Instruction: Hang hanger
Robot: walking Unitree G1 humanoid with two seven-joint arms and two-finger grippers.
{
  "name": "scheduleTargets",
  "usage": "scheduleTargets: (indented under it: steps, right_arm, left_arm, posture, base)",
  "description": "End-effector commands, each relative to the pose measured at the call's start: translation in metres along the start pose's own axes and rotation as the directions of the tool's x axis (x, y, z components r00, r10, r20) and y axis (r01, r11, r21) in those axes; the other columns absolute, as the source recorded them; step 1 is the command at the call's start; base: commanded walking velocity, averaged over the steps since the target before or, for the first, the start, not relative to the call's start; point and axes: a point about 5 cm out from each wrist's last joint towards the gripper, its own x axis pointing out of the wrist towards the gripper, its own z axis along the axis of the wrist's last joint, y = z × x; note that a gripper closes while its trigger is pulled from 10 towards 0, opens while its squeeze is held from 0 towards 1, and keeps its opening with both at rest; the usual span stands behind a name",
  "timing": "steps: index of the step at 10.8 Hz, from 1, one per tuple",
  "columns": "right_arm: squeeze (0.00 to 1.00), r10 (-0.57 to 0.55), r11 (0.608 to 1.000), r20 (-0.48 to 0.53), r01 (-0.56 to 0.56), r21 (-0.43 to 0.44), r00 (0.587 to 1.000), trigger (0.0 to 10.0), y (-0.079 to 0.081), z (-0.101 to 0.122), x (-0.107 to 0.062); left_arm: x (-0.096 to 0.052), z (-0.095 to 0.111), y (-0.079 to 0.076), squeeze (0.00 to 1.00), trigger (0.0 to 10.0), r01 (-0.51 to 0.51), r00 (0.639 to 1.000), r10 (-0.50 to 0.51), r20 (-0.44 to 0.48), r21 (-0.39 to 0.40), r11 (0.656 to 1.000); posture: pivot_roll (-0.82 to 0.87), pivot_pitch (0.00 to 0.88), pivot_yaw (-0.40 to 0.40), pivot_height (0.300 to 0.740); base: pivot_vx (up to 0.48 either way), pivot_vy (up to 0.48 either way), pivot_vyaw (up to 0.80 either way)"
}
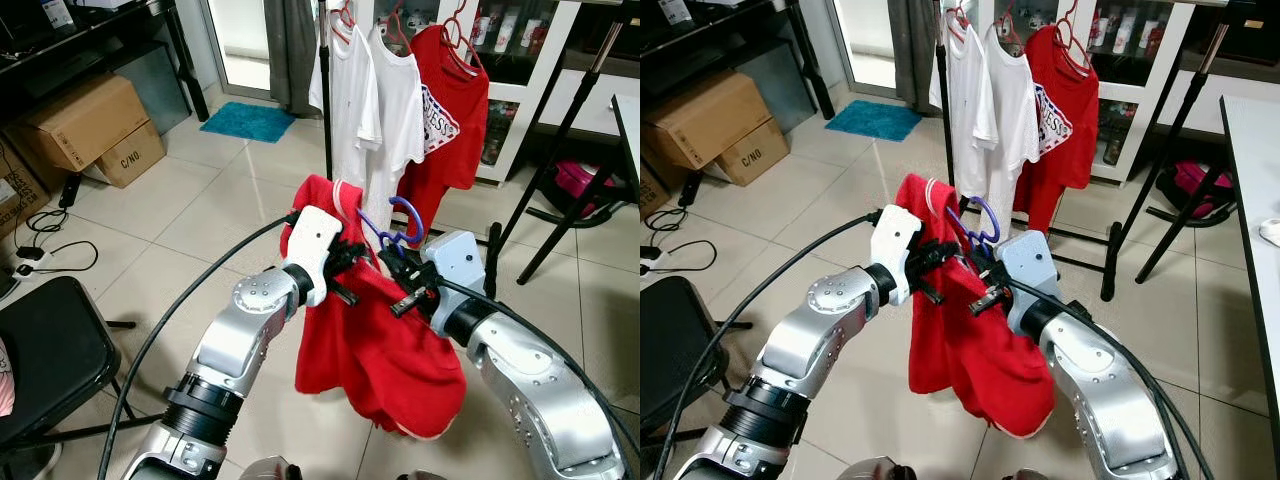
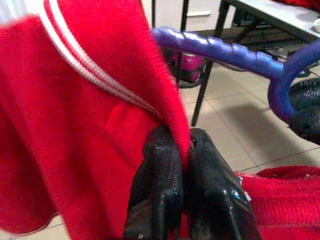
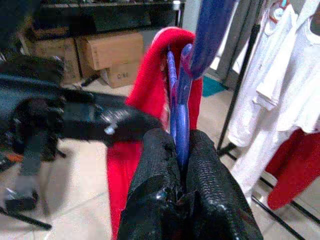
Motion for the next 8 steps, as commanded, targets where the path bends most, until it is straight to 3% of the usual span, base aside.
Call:
scheduleTargets:
  steps: [1,2,5,6,7,8]
  right_arm:
    - [0.0,-0.057,0.998,-0.068,0.055,-0.024,0.996,0.0,-0.009,-0.01,-0.002]
    - [0.0,-0.093,0.995,-0.159,0.088,-0.039,0.983,0.0,-0.016,-0.027,-0.007]
    - [0.0,-0.164,0.986,-0.275,0.159,-0.042,0.947,0.0,-0.03,-0.051,-0.02]
    - [0.0,-0.163,0.987,-0.301,0.157,-0.046,0.94,0.0,-0.032,-0.056,-0.024]
    - [0.0,-0.123,0.992,-0.325,0.117,-0.04,0.938,0.0,-0.032,-0.063,-0.031]
    - [0.0,-0.01,1.0,-0.297,0.006,-0.015,0.955,0.0,-0.023,-0.062,-0.038]
  left_arm:
    - [-0.008,-0.001,0.023,0.0,0.0,-0.129,0.991,0.13,-0.018,0.012,0.992]
    - [-0.015,-0.001,0.032,0.0,0.0,-0.186,0.982,0.186,-0.022,0.03,0.982]
    - [-0.033,-0.001,0.05,0.0,0.0,-0.28,0.959,0.283,-0.034,0.06,0.958]
    - [-0.04,0.001,0.061,0.0,0.0,-0.349,0.936,0.352,-0.022,0.068,0.934]
    - [-0.05,0.007,0.085,0.0,0.0,-0.471,0.881,0.472,0.012,0.088,0.878]
    - [-0.061,0.02,0.118,0.0,0.0,-0.589,0.808,0.586,0.062,0.118,0.799]
  posture:
    - [-0.02,0.02,0.077,0.74]
    - [-0.02,0.02,0.078,0.74]
    - [-0.01,0.015,0.087,0.74]
    - [-0.01,0.014,0.088,0.74]
    - [-0.01,0.009,0.086,0.74]
    - [-0.01,0.004,0.088,0.74]
  base:
    - [0.0,0.0,0.0]
    - [0.0,0.0,0.0]
    - [0.0,0.0,0.0]
    - [0.0,0.0,0.0]
    - [0.0,0.0,0.0]
    - [0.0,0.0,0.0]
